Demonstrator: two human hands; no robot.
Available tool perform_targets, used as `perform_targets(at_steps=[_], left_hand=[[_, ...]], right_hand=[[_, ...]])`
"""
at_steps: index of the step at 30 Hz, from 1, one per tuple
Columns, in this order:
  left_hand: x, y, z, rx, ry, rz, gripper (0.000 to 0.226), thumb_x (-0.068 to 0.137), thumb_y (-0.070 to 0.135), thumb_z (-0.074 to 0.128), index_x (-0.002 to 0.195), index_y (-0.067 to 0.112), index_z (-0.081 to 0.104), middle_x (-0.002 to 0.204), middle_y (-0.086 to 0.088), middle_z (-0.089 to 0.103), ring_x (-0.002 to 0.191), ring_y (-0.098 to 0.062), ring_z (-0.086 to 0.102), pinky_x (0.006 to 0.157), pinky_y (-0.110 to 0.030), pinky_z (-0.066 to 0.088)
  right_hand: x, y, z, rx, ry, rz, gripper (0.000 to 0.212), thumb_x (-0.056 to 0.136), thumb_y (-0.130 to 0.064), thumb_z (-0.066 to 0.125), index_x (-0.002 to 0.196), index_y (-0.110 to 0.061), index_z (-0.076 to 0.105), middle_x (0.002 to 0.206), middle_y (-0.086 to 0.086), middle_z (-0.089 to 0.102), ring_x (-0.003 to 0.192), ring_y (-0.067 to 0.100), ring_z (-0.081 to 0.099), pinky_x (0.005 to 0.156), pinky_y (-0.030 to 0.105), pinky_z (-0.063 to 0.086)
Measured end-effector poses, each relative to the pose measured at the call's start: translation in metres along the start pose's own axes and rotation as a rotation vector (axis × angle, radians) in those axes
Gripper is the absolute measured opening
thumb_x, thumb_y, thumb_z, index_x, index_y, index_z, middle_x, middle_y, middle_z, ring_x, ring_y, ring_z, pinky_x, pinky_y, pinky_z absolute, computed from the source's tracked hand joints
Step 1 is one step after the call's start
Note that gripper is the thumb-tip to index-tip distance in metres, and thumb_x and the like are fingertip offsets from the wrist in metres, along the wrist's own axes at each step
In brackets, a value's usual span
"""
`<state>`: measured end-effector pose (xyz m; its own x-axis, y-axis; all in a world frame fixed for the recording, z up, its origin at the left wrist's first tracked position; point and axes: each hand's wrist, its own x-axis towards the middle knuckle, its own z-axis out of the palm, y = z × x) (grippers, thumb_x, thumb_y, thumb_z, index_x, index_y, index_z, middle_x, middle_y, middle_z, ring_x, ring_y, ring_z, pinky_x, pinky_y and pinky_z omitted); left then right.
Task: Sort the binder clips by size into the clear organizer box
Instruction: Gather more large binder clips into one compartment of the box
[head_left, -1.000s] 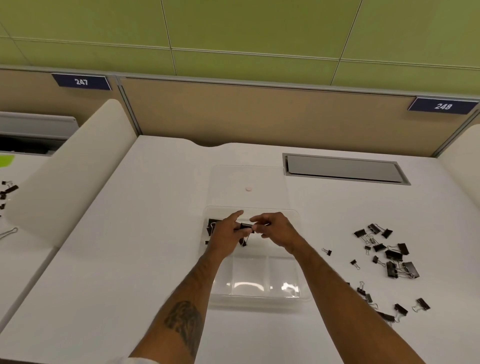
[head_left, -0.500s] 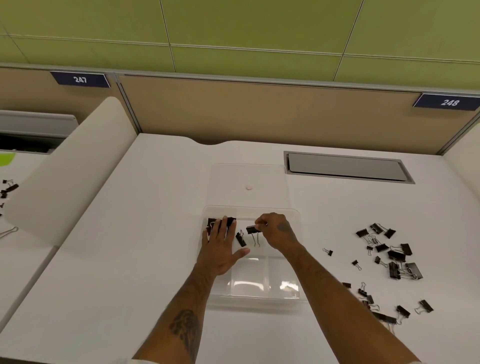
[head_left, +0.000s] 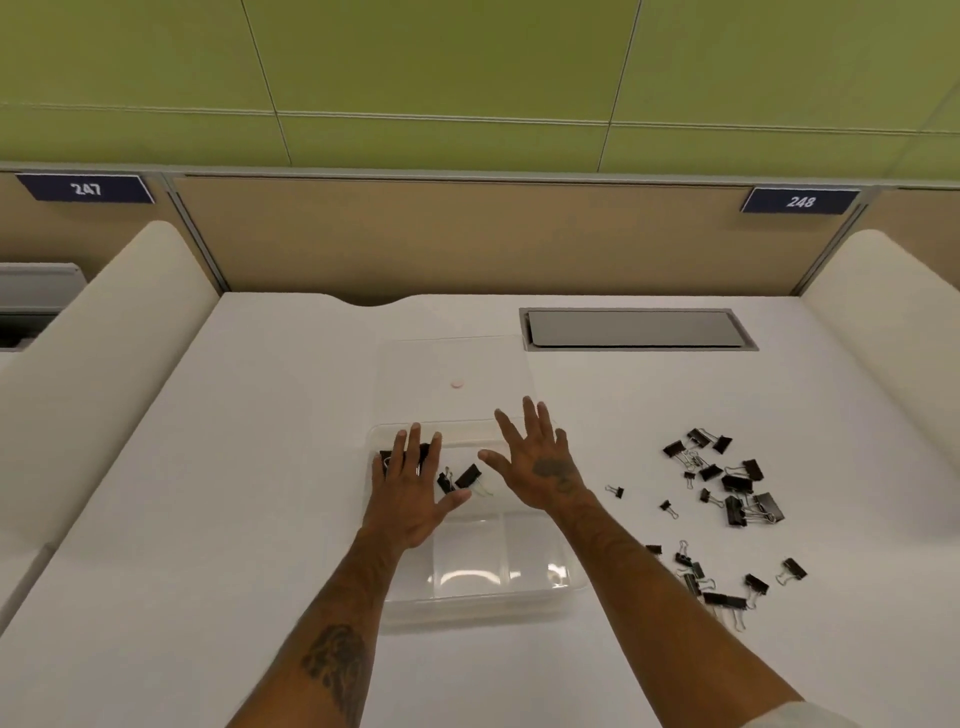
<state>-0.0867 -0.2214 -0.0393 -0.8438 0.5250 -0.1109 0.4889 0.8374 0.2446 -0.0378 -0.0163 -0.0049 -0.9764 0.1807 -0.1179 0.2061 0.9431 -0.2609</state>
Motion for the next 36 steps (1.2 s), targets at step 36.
perform_targets(at_steps=[36], left_hand=[[0.071, 0.308, 0.067, 0.048, -0.059, 0.409, 0.086, 0.084, 0.073, 0.0, 0.154, 0.023, -0.004, 0.162, -0.007, -0.005, 0.149, -0.024, -0.003, 0.118, -0.044, 0.01]], right_hand=[[-0.148, 0.322, -0.044, 0.067, 0.018, 0.49, 0.053, 0.099, -0.02, 0.033, 0.15, -0.025, 0.018, 0.152, 0.008, 0.023, 0.135, 0.026, 0.029, 0.1, 0.042, 0.042]])
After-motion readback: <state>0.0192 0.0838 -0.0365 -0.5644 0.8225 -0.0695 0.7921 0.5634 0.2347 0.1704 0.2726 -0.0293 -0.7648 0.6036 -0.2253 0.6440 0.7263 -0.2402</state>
